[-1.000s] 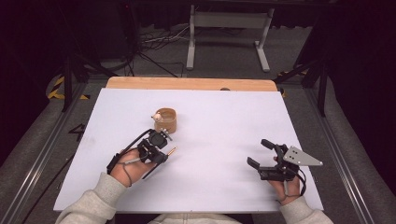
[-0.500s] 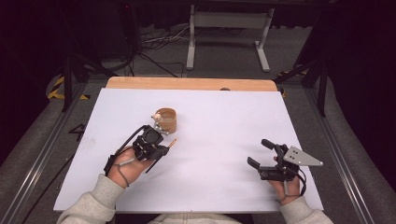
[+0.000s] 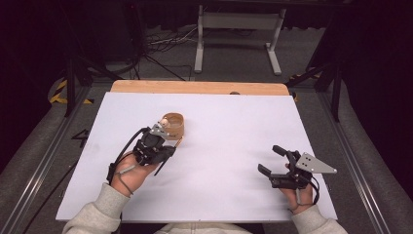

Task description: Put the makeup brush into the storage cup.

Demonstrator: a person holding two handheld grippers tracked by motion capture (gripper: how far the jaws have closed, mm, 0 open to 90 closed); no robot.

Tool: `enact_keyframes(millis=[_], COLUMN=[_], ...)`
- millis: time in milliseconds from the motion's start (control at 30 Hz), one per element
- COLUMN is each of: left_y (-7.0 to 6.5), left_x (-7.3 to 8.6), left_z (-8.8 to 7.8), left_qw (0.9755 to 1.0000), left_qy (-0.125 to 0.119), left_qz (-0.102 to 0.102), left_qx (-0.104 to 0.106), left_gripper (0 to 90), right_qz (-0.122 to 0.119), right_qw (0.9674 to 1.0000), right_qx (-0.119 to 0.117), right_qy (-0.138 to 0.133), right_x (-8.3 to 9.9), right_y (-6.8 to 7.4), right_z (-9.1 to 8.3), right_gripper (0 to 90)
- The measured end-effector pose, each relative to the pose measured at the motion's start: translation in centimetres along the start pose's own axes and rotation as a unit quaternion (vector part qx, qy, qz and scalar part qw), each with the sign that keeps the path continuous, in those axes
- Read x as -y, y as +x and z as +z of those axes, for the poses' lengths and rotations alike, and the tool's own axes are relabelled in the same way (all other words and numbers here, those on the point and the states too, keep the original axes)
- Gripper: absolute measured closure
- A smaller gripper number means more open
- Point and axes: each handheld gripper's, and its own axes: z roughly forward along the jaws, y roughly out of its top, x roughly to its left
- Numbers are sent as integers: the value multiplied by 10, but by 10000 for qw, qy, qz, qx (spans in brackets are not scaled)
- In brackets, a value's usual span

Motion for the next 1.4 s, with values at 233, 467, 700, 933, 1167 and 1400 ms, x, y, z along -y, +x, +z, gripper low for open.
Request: enact_keyframes(millis=[233,467,700,933,1167,1400], left_y=[-5,-7,-8,-9,-8,-4], left_x=[-1,-1,-1,-2,-3,-5], left_z=[-9,-14,-20,-25,-28,-28], left_qw=[9987,9960,9910,9862,9793,9745], left_qy=[-507,-893,-1331,-1650,-2023,-2243], left_qz=[26,70,118,126,97,28], left_qx=[23,15,-32,-54,-52,-77], left_gripper=[824,824,824,824,824,824], right_qz=[-24,-20,-51,-45,-36,-67], right_qw=[10000,10000,9999,9999,9999,9999], right_qx=[-20,-23,-24,-32,-27,-6], right_qy=[-39,-50,-87,-121,-120,-129], right_x=[0,0,-1,-1,-1,-1], right_y=[1,1,0,1,1,1], right_z=[0,-1,-1,-1,-1,-3], right_gripper=[99,95,85,83,83,83])
